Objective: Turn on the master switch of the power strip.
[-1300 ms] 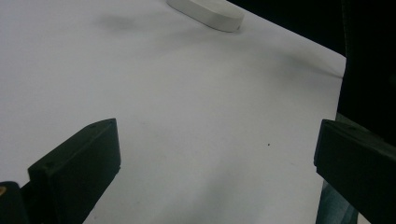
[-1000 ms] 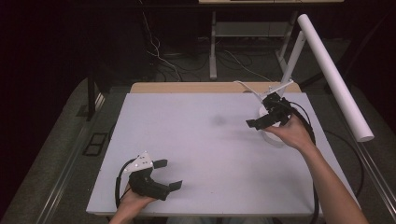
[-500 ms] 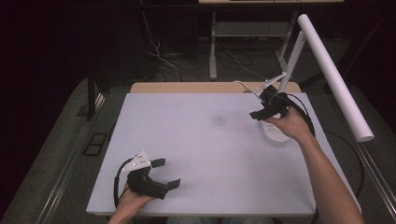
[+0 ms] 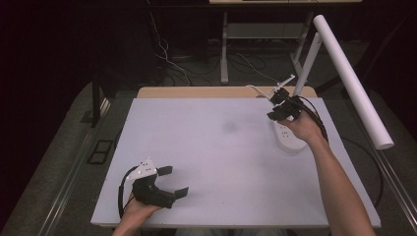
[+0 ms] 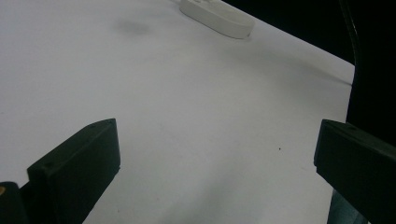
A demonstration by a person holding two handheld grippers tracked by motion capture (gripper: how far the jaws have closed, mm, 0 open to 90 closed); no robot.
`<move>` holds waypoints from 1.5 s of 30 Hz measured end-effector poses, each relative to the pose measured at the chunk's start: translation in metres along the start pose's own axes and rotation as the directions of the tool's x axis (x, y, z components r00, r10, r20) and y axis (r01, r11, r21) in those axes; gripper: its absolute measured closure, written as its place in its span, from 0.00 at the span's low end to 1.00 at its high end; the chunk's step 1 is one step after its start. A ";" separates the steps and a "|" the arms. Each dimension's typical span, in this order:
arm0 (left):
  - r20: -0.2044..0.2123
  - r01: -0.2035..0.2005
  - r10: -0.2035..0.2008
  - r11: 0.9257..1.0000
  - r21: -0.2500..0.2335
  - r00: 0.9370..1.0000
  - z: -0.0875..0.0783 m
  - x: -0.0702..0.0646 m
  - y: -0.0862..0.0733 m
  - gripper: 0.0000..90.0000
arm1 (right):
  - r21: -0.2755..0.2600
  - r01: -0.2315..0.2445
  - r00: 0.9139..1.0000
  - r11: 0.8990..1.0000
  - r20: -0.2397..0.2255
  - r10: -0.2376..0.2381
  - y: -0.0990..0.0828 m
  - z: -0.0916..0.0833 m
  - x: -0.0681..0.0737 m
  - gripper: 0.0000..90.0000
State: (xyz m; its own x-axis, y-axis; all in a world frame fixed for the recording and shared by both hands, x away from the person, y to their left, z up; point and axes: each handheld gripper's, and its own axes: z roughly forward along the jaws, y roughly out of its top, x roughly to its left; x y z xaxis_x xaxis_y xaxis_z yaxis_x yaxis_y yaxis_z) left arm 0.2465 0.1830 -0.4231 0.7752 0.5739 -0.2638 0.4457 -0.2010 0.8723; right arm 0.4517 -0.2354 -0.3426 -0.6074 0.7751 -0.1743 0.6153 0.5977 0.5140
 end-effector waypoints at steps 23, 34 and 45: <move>-0.015 0.004 -0.004 1.000 -0.002 1.000 -0.003 0.004 0.000 0.00 | 0.003 -0.053 0.996 0.999 0.066 0.053 -0.002 0.024 -0.017 0.99; -0.039 0.002 -0.003 1.000 -0.026 0.999 -0.007 0.006 0.000 0.00 | 0.023 -0.048 0.995 0.999 0.094 0.046 -0.004 0.038 -0.022 0.99; -0.047 -0.001 0.000 0.999 -0.034 0.999 -0.008 0.006 0.000 0.00 | 0.035 -0.055 0.994 0.998 0.095 0.051 -0.008 0.044 -0.028 0.99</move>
State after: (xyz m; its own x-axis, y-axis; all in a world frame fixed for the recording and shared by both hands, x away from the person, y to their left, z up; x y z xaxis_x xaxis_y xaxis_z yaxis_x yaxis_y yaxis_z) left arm 0.2478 0.1925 -0.4212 0.7530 0.6110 -0.2444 0.4293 -0.1747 0.8861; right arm 0.4857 -0.2528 -0.3793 -0.5245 0.8207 -0.2266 0.6648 0.5610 0.4932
